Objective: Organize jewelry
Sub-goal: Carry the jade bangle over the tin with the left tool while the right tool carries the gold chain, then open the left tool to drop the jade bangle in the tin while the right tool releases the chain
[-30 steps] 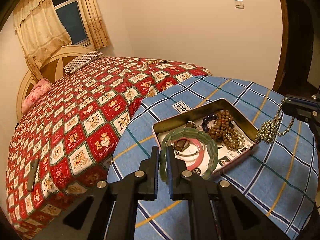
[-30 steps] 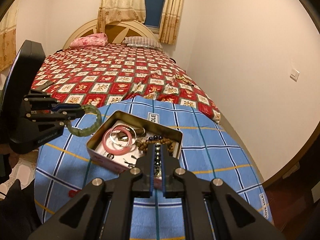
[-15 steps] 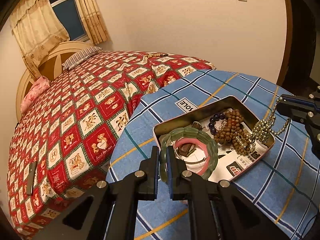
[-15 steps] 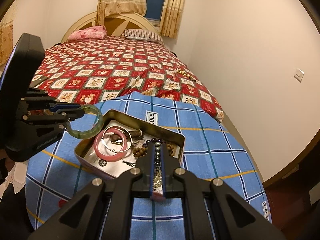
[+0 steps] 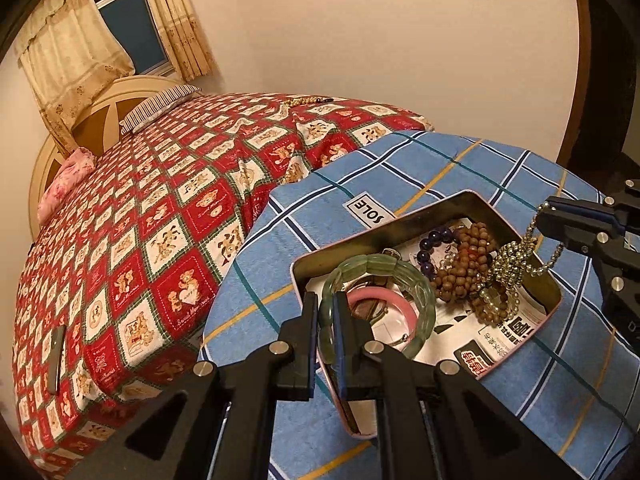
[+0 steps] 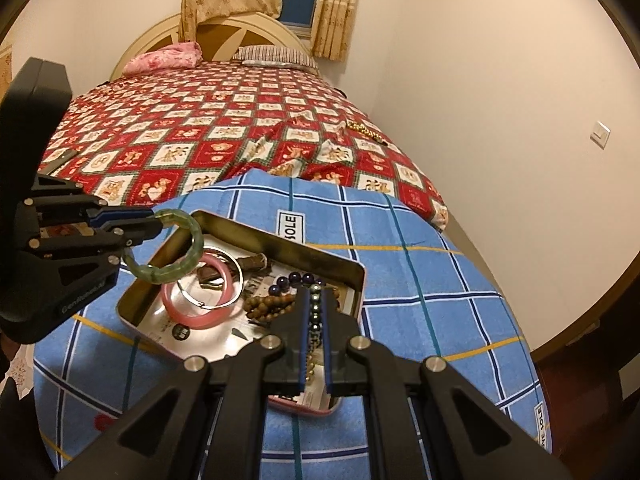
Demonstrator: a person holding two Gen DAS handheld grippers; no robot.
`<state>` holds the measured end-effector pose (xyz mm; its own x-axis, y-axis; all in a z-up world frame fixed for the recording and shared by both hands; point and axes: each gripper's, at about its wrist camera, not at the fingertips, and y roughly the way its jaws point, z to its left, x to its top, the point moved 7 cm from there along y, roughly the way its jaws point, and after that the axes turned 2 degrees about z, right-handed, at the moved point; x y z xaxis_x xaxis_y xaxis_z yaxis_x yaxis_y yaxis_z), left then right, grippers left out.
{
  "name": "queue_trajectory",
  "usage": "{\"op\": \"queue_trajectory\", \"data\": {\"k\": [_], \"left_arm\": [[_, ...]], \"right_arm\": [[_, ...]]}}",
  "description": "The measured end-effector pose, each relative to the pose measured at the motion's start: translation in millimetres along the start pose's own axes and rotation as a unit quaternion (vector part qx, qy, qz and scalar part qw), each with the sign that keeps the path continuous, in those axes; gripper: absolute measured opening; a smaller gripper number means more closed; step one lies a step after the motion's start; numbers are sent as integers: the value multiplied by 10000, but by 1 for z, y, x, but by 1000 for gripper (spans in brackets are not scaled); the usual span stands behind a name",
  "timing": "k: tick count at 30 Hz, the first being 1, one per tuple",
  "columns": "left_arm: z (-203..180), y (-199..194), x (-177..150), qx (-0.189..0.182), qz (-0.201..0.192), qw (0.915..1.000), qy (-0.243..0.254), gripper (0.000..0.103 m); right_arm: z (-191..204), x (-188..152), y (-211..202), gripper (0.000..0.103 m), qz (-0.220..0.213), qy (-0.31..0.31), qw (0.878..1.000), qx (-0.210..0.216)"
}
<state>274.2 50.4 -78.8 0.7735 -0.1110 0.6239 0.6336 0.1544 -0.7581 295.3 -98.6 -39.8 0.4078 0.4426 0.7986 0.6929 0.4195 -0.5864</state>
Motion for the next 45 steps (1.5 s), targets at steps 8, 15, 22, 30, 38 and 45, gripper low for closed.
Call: {"op": "queue_trajectory", "data": {"k": [8, 15, 22, 30, 38, 45], "left_arm": [[-6, 12, 3, 10, 86, 10000, 26, 7], [-9, 21, 2, 17, 169, 9998, 53, 7], [-11, 29, -2, 29, 264, 9996, 47, 7], [-12, 35, -5, 7, 327, 9995, 29, 7], [-12, 38, -10, -37, 427, 9991, 10, 13], [-10, 23, -8, 31, 199, 9998, -40, 70]], "right_arm": [[-4, 1, 16, 7, 104, 24, 9999, -51], [-6, 0, 24, 7, 159, 84, 9998, -54], [-3, -5, 34, 7, 285, 36, 9995, -90], [-3, -11, 40, 7, 364, 49, 9993, -84], [-5, -14, 42, 7, 394, 31, 9992, -115], [-6, -23, 40, 49, 392, 90, 9991, -166]]}}
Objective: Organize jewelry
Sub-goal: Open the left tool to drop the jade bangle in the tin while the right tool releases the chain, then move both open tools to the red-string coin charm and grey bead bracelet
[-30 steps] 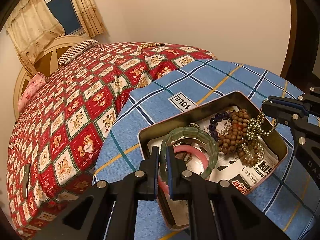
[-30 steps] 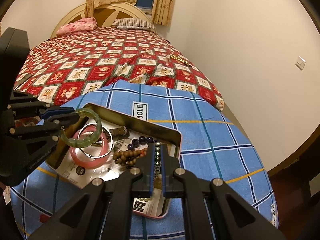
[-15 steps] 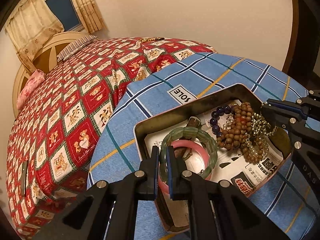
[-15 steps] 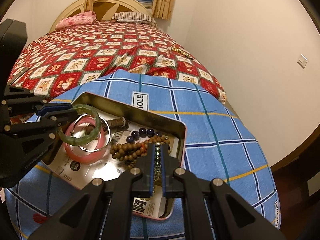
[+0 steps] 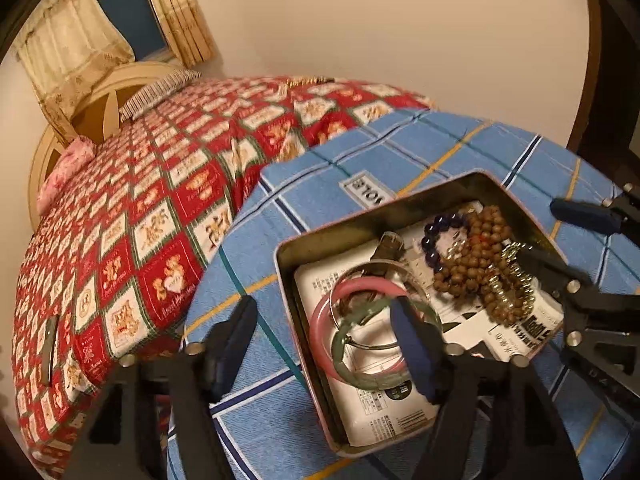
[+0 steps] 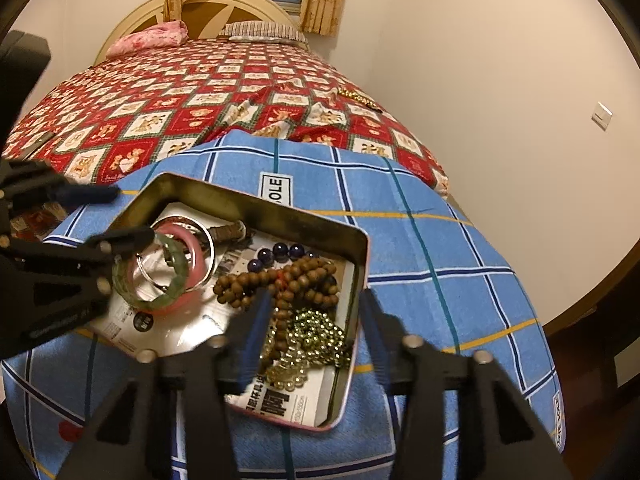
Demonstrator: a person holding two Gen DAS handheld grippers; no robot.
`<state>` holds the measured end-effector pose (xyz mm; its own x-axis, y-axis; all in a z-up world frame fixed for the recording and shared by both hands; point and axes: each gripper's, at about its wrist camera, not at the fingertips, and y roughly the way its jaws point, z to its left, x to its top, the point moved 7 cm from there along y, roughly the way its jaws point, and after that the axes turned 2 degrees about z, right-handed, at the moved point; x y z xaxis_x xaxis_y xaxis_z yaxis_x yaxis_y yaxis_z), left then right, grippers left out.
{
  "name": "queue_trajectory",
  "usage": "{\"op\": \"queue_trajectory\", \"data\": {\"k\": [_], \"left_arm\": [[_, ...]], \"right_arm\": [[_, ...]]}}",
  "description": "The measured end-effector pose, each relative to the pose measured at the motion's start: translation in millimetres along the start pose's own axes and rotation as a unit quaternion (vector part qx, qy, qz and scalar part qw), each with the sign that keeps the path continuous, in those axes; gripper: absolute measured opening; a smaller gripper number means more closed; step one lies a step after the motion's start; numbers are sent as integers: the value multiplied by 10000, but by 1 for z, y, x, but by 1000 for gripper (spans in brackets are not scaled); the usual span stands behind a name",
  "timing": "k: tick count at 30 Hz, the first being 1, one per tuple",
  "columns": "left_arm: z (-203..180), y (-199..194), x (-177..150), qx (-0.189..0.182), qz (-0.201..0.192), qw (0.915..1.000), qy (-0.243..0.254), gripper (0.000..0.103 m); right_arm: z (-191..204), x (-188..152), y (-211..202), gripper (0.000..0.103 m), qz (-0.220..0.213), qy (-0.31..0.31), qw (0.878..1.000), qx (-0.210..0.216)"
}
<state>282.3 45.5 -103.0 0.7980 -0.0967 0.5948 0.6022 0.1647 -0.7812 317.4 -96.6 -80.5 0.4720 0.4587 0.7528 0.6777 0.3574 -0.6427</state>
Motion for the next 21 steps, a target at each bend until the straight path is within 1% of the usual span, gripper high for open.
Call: {"op": "queue_trajectory", "data": {"k": [4, 8, 14, 17, 20, 21], "left_arm": [[1, -3, -5, 38, 38, 10000, 20, 70], [6, -4, -11, 53, 80, 9999, -115, 70], [13, -24, -21, 84, -140, 9996, -234, 70], [18, -39, -34, 139, -256, 9991, -298, 70], [21, -56, -53, 192, -363, 9983, -407, 70], [21, -61, -64, 229, -360, 9981, -455, 70]], "right_arm": [[-3, -8, -5, 51, 16, 52, 10000, -33], [-5, -16, -11, 54, 15, 130, 9999, -25], [-5, -28, -22, 54, 3, 177, 9998, -30], [-4, -40, -34, 54, -5, 238, 9997, 22], [3, -55, -46, 55, -9, 214, 9997, 95], [7, -63, -49, 55, 24, 178, 9998, 108]]}}
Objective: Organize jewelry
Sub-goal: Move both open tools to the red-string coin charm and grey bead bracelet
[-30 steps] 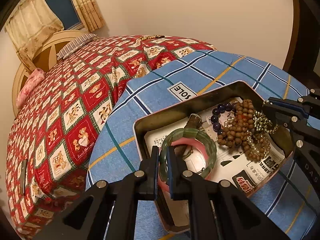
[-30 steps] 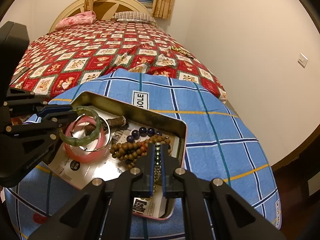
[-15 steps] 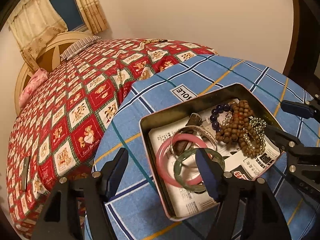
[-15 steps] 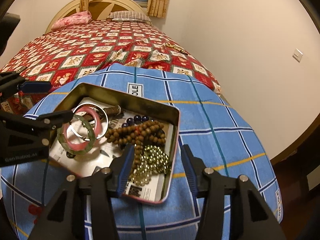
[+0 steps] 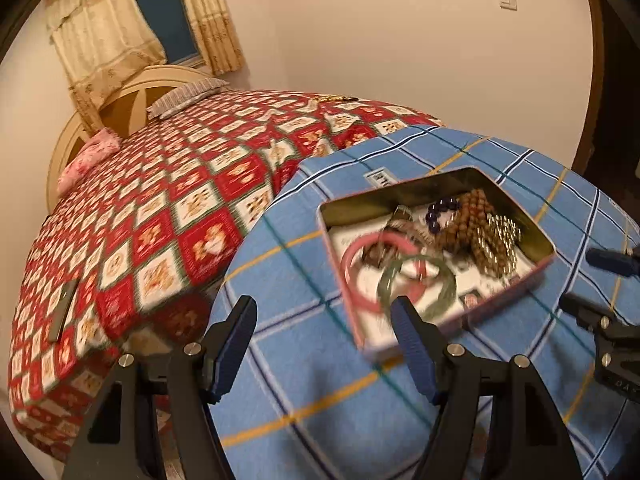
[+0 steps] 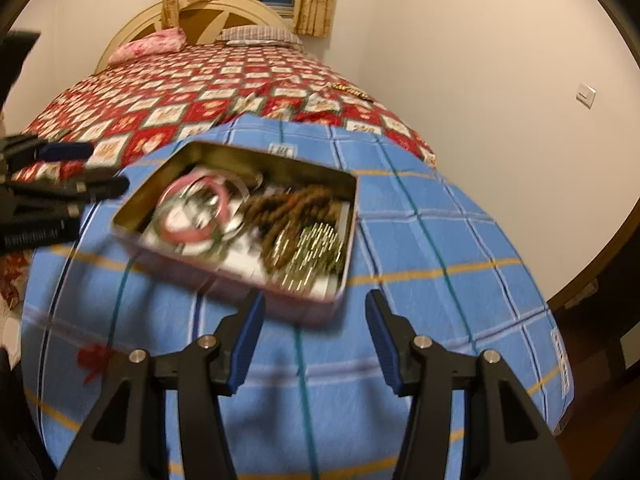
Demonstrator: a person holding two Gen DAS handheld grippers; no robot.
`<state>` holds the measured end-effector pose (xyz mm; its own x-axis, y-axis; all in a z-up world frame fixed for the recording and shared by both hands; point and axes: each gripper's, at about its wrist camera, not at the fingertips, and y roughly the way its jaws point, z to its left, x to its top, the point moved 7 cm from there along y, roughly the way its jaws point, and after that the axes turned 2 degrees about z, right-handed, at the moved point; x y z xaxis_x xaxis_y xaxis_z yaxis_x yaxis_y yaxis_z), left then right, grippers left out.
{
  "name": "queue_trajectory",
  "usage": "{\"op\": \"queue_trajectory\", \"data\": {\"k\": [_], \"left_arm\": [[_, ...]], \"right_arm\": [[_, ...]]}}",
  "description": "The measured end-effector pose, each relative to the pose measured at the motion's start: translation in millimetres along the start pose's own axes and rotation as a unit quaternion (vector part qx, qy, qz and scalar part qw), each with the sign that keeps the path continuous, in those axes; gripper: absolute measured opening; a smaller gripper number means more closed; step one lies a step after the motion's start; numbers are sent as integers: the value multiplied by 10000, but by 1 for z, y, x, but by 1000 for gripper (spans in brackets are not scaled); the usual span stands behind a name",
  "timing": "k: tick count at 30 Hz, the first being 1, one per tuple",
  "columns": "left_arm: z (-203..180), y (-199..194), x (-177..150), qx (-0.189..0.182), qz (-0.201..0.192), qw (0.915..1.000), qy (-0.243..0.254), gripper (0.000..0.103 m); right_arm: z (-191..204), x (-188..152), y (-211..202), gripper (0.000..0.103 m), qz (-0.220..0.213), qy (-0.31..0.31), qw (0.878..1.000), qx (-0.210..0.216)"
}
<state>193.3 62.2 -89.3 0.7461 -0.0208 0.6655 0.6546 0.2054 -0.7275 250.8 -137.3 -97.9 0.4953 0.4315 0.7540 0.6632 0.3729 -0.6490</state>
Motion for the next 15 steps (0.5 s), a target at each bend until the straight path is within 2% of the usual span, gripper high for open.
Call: {"op": "queue_trajectory", "data": {"k": [5, 9, 15], "left_arm": [[-10, -10, -50, -87, 236, 9997, 70, 70], [-19, -8, -79, -160, 462, 9988, 72, 70], [-36, -5, -91, -235, 560, 9979, 203, 70]], "right_arm": [[23, -43, -10, 55, 242, -97, 9995, 181], [44, -61, -16, 55, 341, -190, 9985, 387], [67, -66, -20, 55, 306, -427, 9969, 589]]}}
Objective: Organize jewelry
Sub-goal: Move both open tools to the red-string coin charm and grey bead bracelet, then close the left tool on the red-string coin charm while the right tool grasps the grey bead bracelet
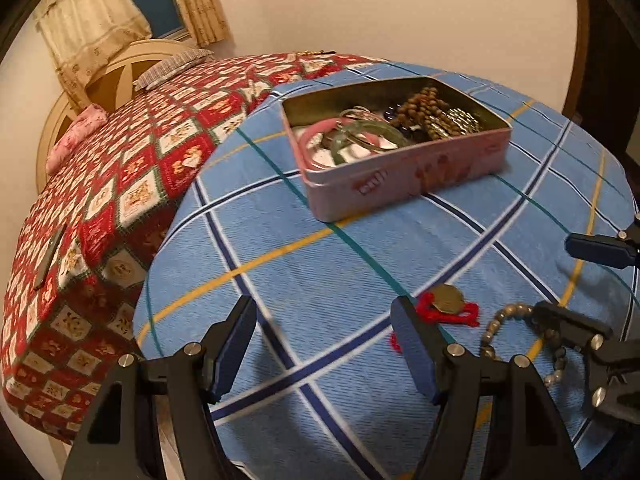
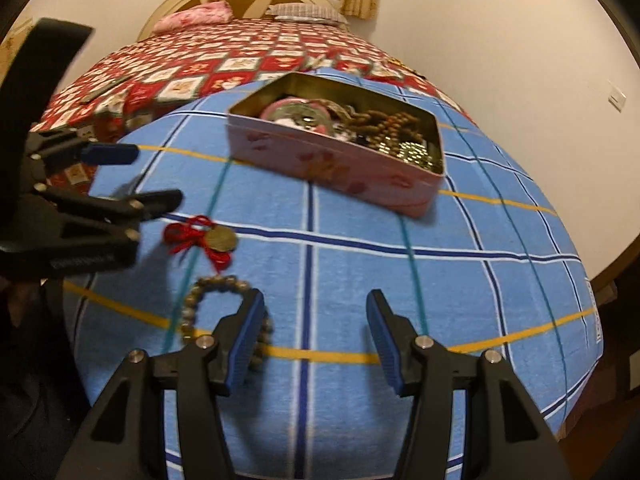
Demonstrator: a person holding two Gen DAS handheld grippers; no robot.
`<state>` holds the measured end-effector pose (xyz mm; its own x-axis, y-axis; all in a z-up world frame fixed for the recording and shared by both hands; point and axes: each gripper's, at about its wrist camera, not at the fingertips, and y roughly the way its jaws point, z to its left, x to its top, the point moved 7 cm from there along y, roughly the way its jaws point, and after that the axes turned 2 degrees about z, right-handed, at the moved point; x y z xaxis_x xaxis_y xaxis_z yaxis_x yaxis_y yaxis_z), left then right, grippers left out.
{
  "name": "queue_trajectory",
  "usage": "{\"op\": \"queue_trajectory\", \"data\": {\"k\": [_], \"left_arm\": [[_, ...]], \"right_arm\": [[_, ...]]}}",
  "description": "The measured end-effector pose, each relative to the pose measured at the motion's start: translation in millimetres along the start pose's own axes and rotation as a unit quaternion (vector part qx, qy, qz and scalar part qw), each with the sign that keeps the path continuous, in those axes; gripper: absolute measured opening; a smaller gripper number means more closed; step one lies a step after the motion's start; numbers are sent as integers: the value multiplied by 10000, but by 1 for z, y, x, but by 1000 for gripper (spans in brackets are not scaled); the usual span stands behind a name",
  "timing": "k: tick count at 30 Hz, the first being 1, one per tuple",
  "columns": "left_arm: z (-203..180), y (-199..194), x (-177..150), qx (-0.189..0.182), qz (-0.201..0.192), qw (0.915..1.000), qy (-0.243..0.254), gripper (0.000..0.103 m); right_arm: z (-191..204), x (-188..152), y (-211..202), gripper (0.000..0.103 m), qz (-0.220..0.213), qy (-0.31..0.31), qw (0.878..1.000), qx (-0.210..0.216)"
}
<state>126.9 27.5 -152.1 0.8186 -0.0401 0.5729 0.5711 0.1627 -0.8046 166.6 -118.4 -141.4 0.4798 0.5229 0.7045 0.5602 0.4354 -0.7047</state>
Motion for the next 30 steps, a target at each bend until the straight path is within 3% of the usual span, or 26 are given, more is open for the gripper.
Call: {"op": "queue_trajectory", "data": {"k": [8, 13, 21, 30], "left_arm": [[-7, 11, -3, -53, 128, 9999, 47, 70], [-11, 11, 0, -95, 102, 9999, 56, 70], [-25, 9, 1, -267, 79, 9995, 164, 70], [-27, 3, 2, -395, 6, 9992, 70, 70]], "right_arm": [[17, -8, 12, 54, 143, -218, 9996, 68], [-3, -7, 20, 27, 131, 155, 9998, -92], [-34, -9, 20, 22, 97, 500, 9976, -463], [-34, -10, 20, 19, 22, 497, 9977, -460]]}}
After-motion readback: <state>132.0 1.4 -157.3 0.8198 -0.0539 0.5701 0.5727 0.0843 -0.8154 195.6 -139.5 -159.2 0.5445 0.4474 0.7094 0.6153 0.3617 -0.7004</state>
